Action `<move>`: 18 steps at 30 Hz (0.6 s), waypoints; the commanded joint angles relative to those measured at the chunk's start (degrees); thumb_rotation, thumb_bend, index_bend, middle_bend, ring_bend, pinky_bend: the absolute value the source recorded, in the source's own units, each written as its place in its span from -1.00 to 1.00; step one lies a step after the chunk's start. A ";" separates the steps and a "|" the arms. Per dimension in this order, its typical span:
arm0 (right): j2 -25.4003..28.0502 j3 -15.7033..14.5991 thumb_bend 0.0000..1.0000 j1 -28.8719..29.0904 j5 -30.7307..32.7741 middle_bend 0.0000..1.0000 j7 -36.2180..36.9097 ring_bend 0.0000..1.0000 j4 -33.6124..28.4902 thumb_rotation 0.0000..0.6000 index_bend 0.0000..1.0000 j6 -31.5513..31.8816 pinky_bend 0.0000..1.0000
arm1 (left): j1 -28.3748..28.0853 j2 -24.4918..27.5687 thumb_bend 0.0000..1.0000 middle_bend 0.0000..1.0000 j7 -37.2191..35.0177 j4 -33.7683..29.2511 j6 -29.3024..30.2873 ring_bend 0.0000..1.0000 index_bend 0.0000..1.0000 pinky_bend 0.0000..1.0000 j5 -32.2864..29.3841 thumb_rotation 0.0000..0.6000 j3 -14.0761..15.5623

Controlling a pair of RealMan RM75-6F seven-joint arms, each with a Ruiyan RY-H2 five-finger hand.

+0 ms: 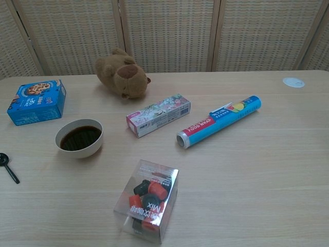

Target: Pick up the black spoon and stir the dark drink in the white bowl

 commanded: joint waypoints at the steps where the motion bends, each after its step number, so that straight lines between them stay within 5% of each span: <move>1: -0.04 0.00 -0.58 -0.01 0.02 -0.70 0.05 -1.00 0.10 1.00 -0.72 0.00 -0.95 | -0.31 -0.40 -0.47 -0.44 0.55 1.20 -0.73 -0.56 -1.00 -0.53 -0.76 1.00 -0.25; 4: -0.16 -0.05 -0.58 -0.01 0.04 -0.70 0.21 -1.00 0.28 1.00 -0.72 -0.09 -0.95 | -0.99 -0.75 -0.47 -0.23 0.88 2.73 -3.05 -0.34 -1.00 -0.21 -2.50 1.00 -0.40; 9: -0.23 -0.10 -0.58 0.01 0.03 -0.70 0.17 -1.00 0.32 1.00 -0.72 -0.18 -0.95 | -2.36 0.57 -0.45 0.40 1.56 2.58 -7.94 0.20 -1.00 0.34 -4.25 1.00 0.39; 18: -0.29 -0.15 -0.58 -0.04 0.13 -0.70 -0.26 -1.00 0.10 1.00 -0.72 -0.22 -0.95 | -7.89 6.28 0.26 0.75 9.10 -2.60 -23.98 0.50 -0.92 0.50 -13.29 1.00 2.23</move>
